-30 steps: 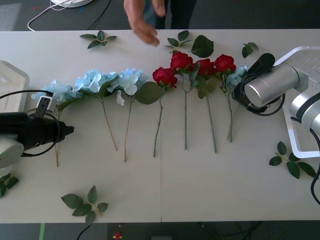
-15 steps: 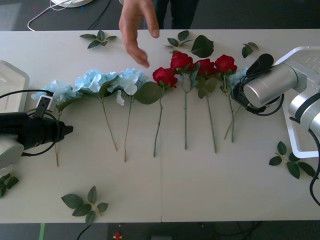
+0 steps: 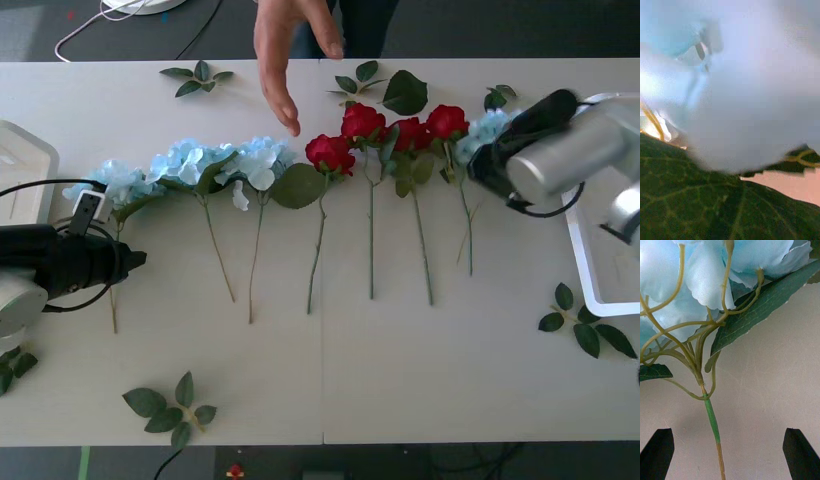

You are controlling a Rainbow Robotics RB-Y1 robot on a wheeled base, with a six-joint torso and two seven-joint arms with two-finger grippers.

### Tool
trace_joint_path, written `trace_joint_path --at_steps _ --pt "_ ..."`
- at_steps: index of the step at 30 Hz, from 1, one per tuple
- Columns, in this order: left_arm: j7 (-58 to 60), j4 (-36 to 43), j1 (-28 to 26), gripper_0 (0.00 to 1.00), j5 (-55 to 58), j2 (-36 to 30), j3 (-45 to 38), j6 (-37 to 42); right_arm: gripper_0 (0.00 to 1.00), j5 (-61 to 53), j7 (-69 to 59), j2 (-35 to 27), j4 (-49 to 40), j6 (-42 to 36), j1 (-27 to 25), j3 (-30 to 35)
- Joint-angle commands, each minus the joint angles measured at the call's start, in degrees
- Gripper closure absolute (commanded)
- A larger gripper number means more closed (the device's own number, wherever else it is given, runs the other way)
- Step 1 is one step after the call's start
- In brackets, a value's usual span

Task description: Place the red flowers into the right box and the blue flowers into the left box. If a person shows an open palm, hand one flower to the person first, then continue sorting.

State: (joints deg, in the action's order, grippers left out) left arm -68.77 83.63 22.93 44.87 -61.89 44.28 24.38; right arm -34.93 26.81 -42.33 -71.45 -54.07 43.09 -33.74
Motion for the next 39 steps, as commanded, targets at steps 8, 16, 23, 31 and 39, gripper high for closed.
trace_joint_path --at_steps 8,16,23,31,39 --pt "2.15 -0.13 2.12 0.17 -0.57 -0.42 0.37 -0.73 1.0 -1.72 15.82 -8.47 -24.88 16.19 -19.71 20.55" --pt "2.15 -0.13 2.12 0.16 -0.57 -0.42 0.37 -0.73 1.0 2.06 28.65 -7.68 -30.07 33.24 -23.05 22.93" --pt "2.15 -0.13 2.12 0.17 -0.57 -0.42 0.37 -0.73 1.0 8.57 36.91 -2.32 -32.0 40.09 -18.48 21.96" --pt "2.15 -0.13 2.12 0.16 -0.57 -0.42 0.37 -0.73 1.0 13.4 39.02 1.28 -31.83 43.78 -10.92 16.95" --pt "2.15 -0.13 2.12 0.16 -0.57 -0.42 0.37 -0.73 1.0 16.04 39.2 6.55 -31.56 43.87 -5.82 14.75"
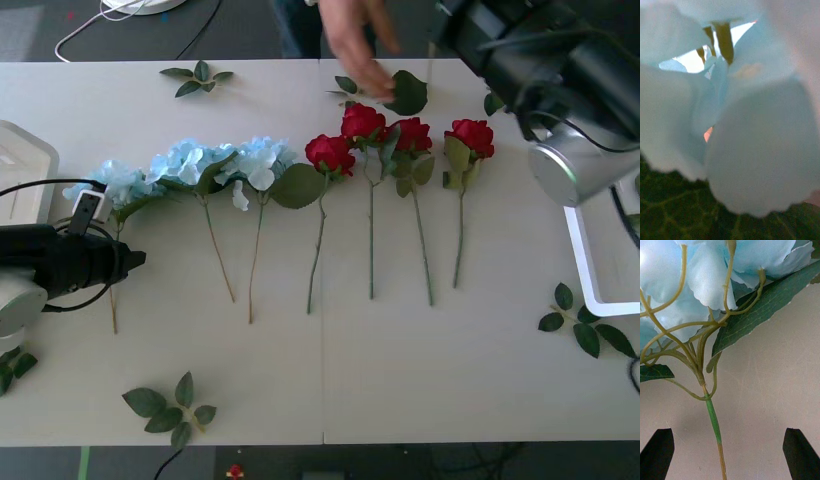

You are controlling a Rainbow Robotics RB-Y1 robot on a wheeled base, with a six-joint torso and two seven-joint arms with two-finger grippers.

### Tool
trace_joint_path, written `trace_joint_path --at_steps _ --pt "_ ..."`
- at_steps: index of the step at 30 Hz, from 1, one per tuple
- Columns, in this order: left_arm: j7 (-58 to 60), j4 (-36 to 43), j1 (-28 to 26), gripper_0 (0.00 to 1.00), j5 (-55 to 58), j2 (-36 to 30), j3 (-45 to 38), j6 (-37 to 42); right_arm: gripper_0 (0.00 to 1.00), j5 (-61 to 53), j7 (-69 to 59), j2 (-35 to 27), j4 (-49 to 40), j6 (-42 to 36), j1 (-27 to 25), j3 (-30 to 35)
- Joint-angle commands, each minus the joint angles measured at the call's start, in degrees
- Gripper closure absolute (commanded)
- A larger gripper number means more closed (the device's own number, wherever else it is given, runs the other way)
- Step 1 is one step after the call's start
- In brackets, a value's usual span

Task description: Place the red flowers into the right box and the blue flowers into the left box. If a person shows an open palm, hand one flower to the person first, then continue sorting.

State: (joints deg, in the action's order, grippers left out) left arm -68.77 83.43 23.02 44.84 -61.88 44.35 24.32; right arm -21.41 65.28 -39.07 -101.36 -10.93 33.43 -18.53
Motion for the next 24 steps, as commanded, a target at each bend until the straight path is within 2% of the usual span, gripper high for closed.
trace_joint_path --at_steps 1,18,19,21,22,24 --pt "2.15 0.06 2.02 0.16 -0.55 -0.43 0.3 -0.68 1.0 2.95 0.73 3.65 -1.56 0.74 4.1 -0.55" --pt "2.15 0.06 2.02 0.16 -0.55 -0.43 0.3 -0.68 0.99 6.12 0.03 6.2 0.38 0.74 5.24 -1.43" --pt "2.15 0.06 2.02 0.16 -0.55 -0.43 0.3 -0.68 0.9 6.03 -0.06 6.2 0.29 0.74 5.24 -1.43" --pt "2.15 0.06 2.02 0.16 -0.55 -0.43 0.3 -0.68 0.16 6.03 -0.15 6.2 0.38 0.74 5.24 -1.43" --pt "2.15 0.06 2.02 0.16 -0.55 -0.43 0.3 -0.68 0.0 6.03 -0.15 6.2 0.38 0.82 5.24 -1.43" --pt "2.15 0.06 2.02 0.16 -0.55 -0.43 0.3 -0.68 0.0 5.94 -0.15 6.2 0.38 0.74 5.24 -1.51"
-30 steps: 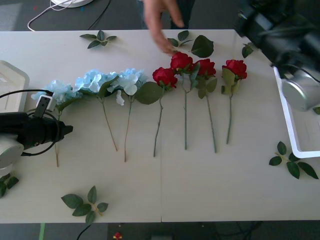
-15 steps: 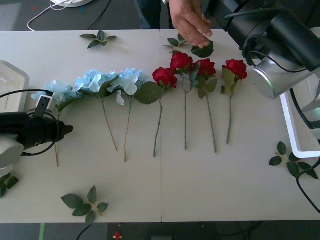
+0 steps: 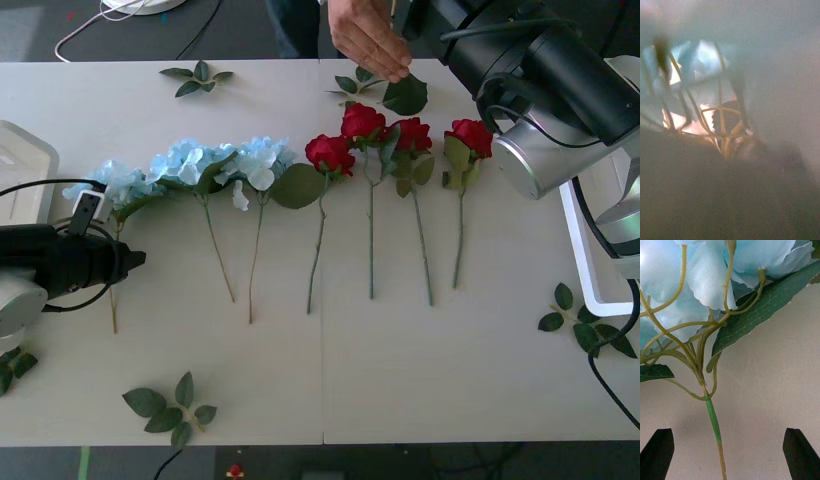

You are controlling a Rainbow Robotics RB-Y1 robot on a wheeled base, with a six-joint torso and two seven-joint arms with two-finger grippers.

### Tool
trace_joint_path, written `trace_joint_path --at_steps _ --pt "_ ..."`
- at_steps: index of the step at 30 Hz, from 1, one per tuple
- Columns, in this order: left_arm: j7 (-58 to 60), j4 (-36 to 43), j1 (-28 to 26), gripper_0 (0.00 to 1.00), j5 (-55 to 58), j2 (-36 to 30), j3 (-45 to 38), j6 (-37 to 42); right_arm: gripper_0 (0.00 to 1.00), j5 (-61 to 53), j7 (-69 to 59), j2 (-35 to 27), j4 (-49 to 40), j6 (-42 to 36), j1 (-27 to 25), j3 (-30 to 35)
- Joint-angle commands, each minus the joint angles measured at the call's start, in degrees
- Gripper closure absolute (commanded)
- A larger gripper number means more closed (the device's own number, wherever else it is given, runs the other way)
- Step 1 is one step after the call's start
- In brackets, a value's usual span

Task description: Place the red flowers into the right box and the blue flowers into the left box. If a person shows an open palm, hand one flower to the person first, then continue sorting.

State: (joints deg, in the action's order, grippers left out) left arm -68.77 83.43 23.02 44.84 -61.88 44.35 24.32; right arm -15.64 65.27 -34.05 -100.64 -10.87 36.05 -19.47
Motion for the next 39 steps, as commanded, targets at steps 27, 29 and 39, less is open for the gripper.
trace_joint_path --at_steps 27,29,39 --pt "2.15 0.07 2.02 0.16 -0.55 -0.43 0.3 -0.68 0.0 -16.79 -2.87 -7.7 -10.37 -27.36 -5.12 4.88" --pt "2.15 0.07 2.02 0.76 -0.55 -0.43 0.3 -0.68 0.0 -19.34 -4.19 -8.93 -11.95 -34.13 -6.17 6.73" --pt "2.15 0.07 2.02 1.0 -0.55 -0.43 0.3 -0.68 0.0 -22.15 -17.29 -12.88 -10.9 -59.97 -8.19 8.31"
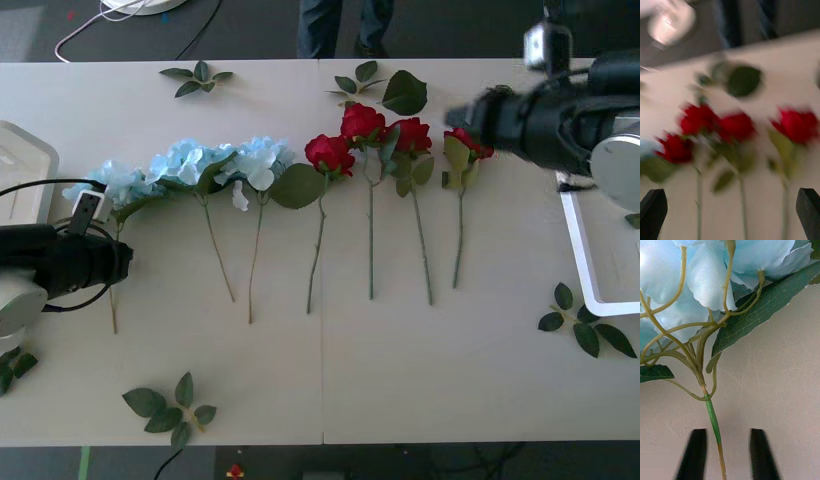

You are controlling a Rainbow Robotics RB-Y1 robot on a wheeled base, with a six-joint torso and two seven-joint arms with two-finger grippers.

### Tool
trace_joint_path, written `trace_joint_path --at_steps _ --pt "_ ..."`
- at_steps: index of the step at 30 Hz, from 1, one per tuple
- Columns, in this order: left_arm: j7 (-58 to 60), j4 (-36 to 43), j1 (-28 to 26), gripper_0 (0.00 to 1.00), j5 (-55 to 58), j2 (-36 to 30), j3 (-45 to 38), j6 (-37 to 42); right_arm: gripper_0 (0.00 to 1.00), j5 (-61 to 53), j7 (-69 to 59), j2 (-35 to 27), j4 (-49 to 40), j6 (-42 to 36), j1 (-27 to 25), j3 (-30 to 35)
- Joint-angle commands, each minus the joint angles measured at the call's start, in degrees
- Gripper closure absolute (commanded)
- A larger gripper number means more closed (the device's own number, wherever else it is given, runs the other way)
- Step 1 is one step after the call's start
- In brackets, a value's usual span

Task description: Place the red flowers into the right box and the blue flowers into the left box. If a person shows an open palm, hand one flower to the person first, then continue sorting.

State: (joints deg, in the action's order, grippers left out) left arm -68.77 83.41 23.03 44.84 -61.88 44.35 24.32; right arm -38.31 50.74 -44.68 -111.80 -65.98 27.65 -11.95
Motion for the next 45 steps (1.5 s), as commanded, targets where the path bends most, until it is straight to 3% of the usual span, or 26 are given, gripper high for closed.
trace_joint_path --at_steps 1,10,17,24,27,37,44,45 --pt "2.15 0.09 2.02 1.0 -0.55 -0.43 0.3 -0.68 0.0 0.51 -2.75 -2.25 1.32 -6.0 0.3 0.61" --pt "2.15 0.09 2.02 1.0 -0.55 -0.43 0.3 -0.68 0.0 4.47 -1.78 -1.55 15.38 -4.07 5.84 -7.83" --pt "2.24 -0.61 0.97 1.0 -7.23 0.45 0.3 -1.29 0.0 5.08 -1.61 1.79 28.92 3.49 11.81 -14.68" --pt "2.24 0.0 0.97 1.0 -6.96 -0.17 -5.06 0.82 0.0 6.75 -1.61 7.15 42.37 10.87 17.61 -19.43" --pt "2.24 2.82 0.97 1.0 -6.61 -0.61 -9.55 7.85 0.0 7.37 -1.52 9.61 47.9 13.95 19.72 -20.31" --pt "0.3 20.66 0.97 1.0 -0.46 -0.87 -33.01 50.3 0.0 7.1 -1.61 14.98 60.82 20.01 25.08 -23.56" --pt "-5.94 22.77 0.97 1.0 4.38 -0.87 -50.85 67.88 0.0 7.19 -1.25 16.38 65.04 23.0 25.96 -24.17" --pt "-7.96 21.71 0.97 1.0 5.52 -0.87 -53.49 69.64 0.22 7.37 -1.25 16.47 65.13 23.0 26.05 -24.17"
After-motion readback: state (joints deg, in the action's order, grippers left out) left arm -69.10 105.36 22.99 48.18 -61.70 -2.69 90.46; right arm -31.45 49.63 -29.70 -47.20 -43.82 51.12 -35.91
